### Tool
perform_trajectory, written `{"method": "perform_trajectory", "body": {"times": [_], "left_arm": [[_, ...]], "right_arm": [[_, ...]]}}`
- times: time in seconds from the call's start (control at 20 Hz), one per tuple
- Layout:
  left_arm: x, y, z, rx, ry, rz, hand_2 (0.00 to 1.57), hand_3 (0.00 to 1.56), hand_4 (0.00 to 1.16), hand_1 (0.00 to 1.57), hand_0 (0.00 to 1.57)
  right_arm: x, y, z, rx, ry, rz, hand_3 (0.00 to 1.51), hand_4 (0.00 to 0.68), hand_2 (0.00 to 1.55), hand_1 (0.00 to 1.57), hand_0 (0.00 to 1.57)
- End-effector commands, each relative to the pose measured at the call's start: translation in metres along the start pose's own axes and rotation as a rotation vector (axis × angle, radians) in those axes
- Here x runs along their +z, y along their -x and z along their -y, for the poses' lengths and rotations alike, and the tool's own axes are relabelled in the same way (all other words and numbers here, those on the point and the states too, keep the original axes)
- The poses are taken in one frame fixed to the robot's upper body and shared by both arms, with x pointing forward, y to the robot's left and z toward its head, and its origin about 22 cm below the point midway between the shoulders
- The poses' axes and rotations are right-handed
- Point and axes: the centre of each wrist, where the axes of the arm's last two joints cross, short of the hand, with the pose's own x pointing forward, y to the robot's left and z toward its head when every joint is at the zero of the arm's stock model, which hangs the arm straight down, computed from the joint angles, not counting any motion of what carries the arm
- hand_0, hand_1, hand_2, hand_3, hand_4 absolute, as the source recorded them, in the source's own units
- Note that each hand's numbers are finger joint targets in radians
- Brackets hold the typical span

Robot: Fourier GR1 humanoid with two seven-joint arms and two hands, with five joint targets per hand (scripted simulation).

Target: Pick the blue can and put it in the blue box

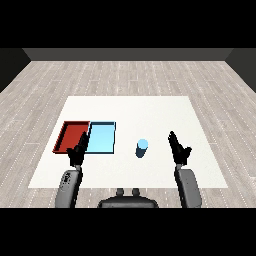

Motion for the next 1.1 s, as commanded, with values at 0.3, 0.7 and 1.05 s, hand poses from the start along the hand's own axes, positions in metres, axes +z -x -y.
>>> {"method": "perform_trajectory", "body": {"times": [0.3, 0.7, 1.05], "left_arm": [[-0.008, -0.031, 0.018, 0.136, 0.034, 0.373, 0.0, 0.0, 0.0, 0.0, 0.0], [-0.003, -0.001, 0.017, 0.171, 0.058, 0.463, 0.0, 0.0, 0.0, 0.0, 0.0], [-0.012, -0.002, -0.016, 0.215, 0.037, 0.468, 0.0, 0.0, 0.0, 0.0, 0.0]], "right_arm": [[-0.008, -0.039, -0.029, -0.146, -0.095, 0.299, 0.0, 0.0, 0.0, 0.0, 0.0], [0.012, -0.022, 0.002, -0.184, -0.13, 0.352, 0.0, 0.0, 0.0, 0.0, 0.0], [-0.009, -0.019, -0.021, -0.166, -0.124, 0.342, 0.0, 0.0, 0.0, 0.0, 0.0]]}}
